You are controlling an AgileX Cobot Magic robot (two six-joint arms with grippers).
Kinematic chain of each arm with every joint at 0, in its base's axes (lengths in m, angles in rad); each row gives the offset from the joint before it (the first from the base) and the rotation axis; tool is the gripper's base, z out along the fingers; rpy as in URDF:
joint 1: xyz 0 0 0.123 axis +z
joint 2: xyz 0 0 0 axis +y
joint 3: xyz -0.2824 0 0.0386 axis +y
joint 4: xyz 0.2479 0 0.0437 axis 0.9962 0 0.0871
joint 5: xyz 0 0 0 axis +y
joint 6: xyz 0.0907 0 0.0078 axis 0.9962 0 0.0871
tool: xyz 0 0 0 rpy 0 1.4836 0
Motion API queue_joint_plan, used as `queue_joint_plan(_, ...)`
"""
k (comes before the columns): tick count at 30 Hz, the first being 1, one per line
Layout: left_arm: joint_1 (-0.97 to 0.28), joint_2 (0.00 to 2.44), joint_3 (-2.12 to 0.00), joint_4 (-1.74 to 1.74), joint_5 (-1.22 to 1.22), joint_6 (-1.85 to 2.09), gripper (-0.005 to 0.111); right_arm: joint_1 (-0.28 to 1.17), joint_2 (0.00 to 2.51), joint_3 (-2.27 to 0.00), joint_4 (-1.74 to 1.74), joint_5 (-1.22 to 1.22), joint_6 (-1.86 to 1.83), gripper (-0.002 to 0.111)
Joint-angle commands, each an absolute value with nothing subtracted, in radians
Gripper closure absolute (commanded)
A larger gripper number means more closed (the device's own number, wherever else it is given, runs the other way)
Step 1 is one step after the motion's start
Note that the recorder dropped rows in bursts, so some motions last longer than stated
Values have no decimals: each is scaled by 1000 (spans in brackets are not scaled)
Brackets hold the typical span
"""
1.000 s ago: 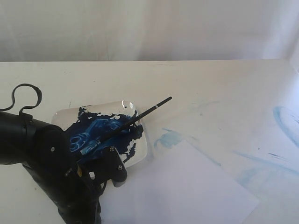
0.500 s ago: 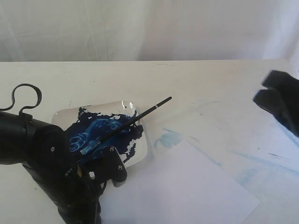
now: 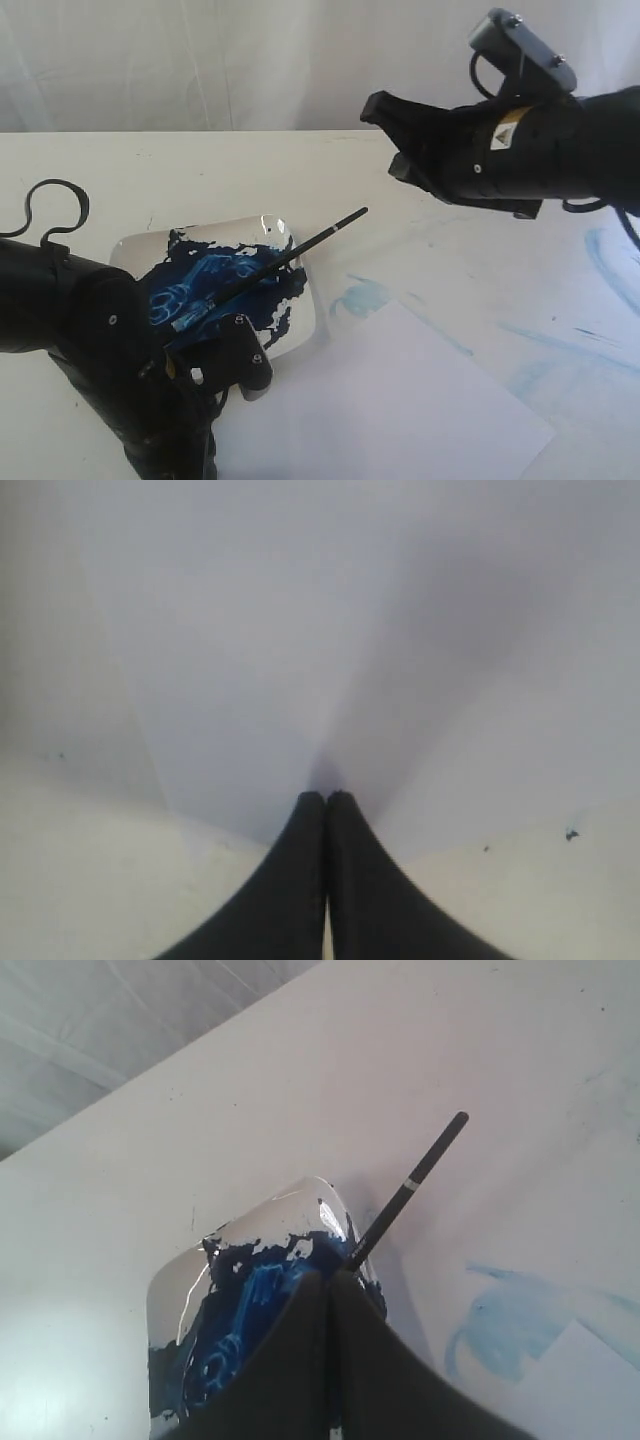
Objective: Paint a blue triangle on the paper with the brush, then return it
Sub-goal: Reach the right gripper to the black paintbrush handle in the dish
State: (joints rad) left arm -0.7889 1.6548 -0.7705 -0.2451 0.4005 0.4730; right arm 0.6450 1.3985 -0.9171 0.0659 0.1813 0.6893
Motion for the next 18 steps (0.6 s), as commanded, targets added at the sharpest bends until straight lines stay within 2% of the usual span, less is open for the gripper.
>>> queue_joint_plan(1, -790, 1665, -768, -258, 410, 473, 107, 622, 1504, -1037, 119, 267, 670, 108)
queue_joint_plan(6, -790, 1665, -768, -258, 408, 473, 107, 582, 1657, -1182, 430, 402, 420, 108)
queue_joint_plan(12, -790, 1665, -768, -258, 378, 473, 107, 518, 1859, -1282, 1165, 508, -71, 108)
queue_joint_plan(18, -790, 1665, -768, -258, 335, 473, 107, 518, 1966, -1284, 1204, 461, -89, 108)
